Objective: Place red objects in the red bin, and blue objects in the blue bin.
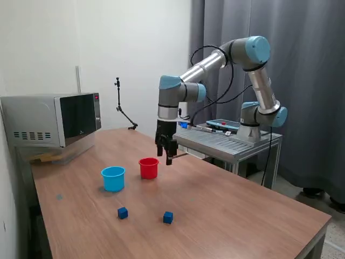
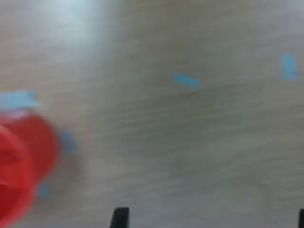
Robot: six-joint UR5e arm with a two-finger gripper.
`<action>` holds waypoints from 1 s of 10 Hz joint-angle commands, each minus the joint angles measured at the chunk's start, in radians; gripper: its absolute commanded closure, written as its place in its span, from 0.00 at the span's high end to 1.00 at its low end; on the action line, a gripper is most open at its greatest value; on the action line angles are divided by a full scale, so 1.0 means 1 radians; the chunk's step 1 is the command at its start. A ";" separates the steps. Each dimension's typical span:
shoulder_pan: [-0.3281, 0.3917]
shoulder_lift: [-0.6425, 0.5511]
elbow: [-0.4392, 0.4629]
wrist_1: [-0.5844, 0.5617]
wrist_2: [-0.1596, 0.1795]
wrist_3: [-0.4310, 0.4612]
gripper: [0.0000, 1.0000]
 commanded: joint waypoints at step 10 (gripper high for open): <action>0.159 0.188 -0.254 0.092 -0.005 0.665 1.00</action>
